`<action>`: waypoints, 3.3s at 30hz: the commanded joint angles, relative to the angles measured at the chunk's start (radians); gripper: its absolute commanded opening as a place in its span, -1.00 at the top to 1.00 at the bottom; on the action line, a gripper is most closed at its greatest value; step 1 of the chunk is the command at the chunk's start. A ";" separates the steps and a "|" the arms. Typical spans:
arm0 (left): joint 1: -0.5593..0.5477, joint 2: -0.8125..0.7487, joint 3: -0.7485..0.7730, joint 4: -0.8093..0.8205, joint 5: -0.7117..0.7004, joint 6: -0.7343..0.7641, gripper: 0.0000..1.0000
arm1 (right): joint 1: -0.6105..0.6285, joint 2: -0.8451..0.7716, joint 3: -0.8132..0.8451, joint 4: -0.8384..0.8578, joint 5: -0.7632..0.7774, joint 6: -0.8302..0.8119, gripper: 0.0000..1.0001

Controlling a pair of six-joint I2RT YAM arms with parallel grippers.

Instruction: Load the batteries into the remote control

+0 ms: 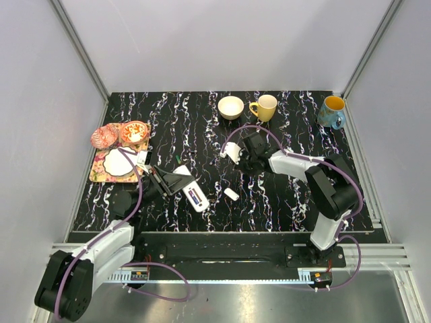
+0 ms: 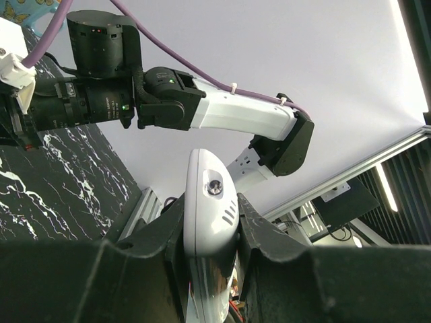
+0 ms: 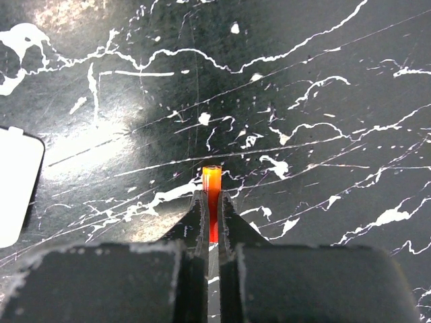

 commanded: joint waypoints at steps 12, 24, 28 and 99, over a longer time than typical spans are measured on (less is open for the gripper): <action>-0.002 -0.031 -0.013 0.023 -0.002 0.016 1.00 | 0.002 0.020 0.058 -0.025 0.076 0.065 -0.62; -0.002 -0.031 0.001 0.001 -0.008 0.023 1.00 | 0.003 -0.202 0.135 0.139 0.312 0.606 -0.83; 0.000 -0.031 -0.007 -0.007 -0.026 0.028 1.00 | -0.007 -0.230 0.170 0.117 0.248 1.024 0.11; -0.002 -0.090 -0.064 -0.155 -0.057 0.069 1.00 | 0.114 0.189 0.244 -0.297 0.544 1.493 -0.12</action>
